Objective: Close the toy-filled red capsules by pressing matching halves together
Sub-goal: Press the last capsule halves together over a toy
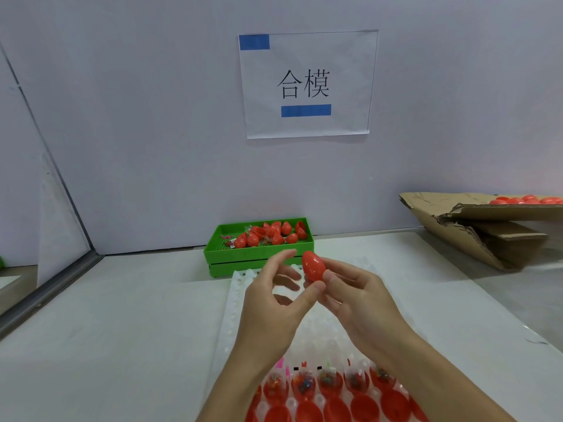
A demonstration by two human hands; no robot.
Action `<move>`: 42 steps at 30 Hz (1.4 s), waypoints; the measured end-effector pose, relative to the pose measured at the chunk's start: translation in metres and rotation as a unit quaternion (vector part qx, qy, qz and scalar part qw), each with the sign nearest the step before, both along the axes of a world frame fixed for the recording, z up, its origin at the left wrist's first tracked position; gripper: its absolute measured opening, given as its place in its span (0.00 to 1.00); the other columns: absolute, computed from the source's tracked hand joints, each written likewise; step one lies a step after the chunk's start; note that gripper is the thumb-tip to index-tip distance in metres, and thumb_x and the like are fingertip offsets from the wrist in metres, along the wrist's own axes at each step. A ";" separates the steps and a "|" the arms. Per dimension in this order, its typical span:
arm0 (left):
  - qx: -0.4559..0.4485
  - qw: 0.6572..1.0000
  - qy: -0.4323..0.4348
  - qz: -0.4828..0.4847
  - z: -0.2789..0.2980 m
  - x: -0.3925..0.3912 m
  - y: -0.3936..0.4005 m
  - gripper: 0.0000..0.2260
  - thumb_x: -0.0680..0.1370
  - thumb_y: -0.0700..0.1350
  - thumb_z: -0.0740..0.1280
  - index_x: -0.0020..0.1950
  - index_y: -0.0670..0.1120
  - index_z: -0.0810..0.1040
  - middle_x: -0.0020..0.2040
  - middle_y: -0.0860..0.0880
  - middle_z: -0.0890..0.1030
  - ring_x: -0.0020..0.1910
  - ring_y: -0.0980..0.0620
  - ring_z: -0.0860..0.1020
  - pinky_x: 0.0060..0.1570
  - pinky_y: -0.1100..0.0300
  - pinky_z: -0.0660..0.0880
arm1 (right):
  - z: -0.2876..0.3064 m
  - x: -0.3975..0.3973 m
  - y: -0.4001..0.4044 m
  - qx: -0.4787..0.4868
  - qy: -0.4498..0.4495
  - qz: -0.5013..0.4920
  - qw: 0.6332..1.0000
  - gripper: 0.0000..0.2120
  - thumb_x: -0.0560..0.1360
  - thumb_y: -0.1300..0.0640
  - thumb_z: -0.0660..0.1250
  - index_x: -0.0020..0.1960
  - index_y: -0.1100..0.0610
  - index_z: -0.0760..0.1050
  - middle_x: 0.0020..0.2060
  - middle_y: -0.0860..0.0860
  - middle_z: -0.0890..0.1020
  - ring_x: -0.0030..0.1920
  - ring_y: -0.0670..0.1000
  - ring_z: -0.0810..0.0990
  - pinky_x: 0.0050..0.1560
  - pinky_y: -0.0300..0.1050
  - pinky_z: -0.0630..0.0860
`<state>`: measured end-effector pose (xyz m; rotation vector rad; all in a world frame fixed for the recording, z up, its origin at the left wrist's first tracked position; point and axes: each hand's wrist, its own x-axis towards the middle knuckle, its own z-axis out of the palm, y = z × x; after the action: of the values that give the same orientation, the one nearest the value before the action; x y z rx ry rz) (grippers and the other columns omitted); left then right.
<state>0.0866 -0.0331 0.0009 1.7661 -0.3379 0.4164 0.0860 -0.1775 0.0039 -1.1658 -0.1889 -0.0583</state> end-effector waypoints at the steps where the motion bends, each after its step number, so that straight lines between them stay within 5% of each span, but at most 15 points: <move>1: 0.003 1.000 -0.005 0.003 0.000 0.000 0.001 0.23 0.70 0.57 0.73 0.63 0.59 0.75 0.49 0.59 0.80 0.51 0.61 0.78 0.45 0.65 0.79 | 0.001 0.001 -0.002 0.039 0.023 0.018 0.999 0.11 0.70 0.56 0.70 0.50 0.53 0.87 0.50 0.56 0.87 0.53 0.54 0.86 0.48 0.40 0.82; 5: 0.003 1.000 -0.021 -0.014 0.000 0.000 0.000 0.19 0.75 0.44 0.74 0.62 0.61 0.76 0.56 0.61 0.82 0.58 0.63 0.78 0.48 0.66 0.79 | 0.002 0.001 -0.007 0.111 0.072 0.086 0.987 0.13 0.74 0.60 0.67 0.55 0.62 0.84 0.52 0.61 0.85 0.53 0.55 0.86 0.48 0.41 0.82; 15: -0.018 0.999 -0.031 -0.018 0.003 -0.001 -0.001 0.12 0.75 0.48 0.73 0.56 0.58 0.79 0.53 0.63 0.83 0.57 0.63 0.79 0.46 0.67 0.78 | 0.002 -0.001 -0.002 0.084 0.075 0.098 0.989 0.14 0.72 0.60 0.69 0.56 0.63 0.83 0.50 0.61 0.84 0.49 0.55 0.83 0.46 0.42 0.82; 20: -0.040 0.999 -0.028 -0.024 0.003 0.000 0.000 0.12 0.74 0.45 0.74 0.55 0.55 0.80 0.51 0.60 0.84 0.55 0.61 0.80 0.49 0.71 0.76 | 0.001 -0.001 -0.001 0.067 0.073 0.091 0.991 0.12 0.73 0.60 0.68 0.54 0.61 0.85 0.49 0.60 0.84 0.48 0.55 0.82 0.46 0.41 0.81; 29: -0.070 0.997 -0.042 -0.005 0.000 0.001 0.001 0.15 0.73 0.35 0.75 0.53 0.51 0.80 0.48 0.55 0.85 0.52 0.55 0.83 0.54 0.63 0.78 | -0.004 0.000 0.002 -0.024 0.067 0.047 0.996 0.09 0.77 0.60 0.68 0.53 0.63 0.84 0.47 0.60 0.87 0.49 0.57 0.87 0.46 0.42 0.82; 35: 0.054 0.988 -0.096 0.110 -0.004 0.002 -0.001 0.18 0.71 0.35 0.75 0.51 0.57 0.78 0.48 0.57 0.80 0.50 0.59 0.78 0.48 0.65 0.79 | -0.009 0.002 0.006 -0.130 0.057 -0.025 0.990 0.07 0.80 0.62 0.67 0.55 0.58 0.82 0.44 0.54 0.88 0.47 0.52 0.87 0.48 0.44 0.83; 42: 0.123 0.979 -0.117 0.117 -0.008 0.002 -0.004 0.24 0.71 0.38 0.77 0.51 0.64 0.73 0.51 0.58 0.76 0.53 0.63 0.75 0.47 0.75 0.73 | -0.010 0.001 0.007 -0.139 0.043 -0.032 0.989 0.07 0.79 0.62 0.67 0.53 0.56 0.84 0.44 0.53 0.88 0.46 0.52 0.87 0.50 0.48 0.84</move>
<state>0.0890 -0.0373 -0.0075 2.0125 -0.3614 0.7823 0.0870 -0.1701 -0.0061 -1.4506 -0.0836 -0.0386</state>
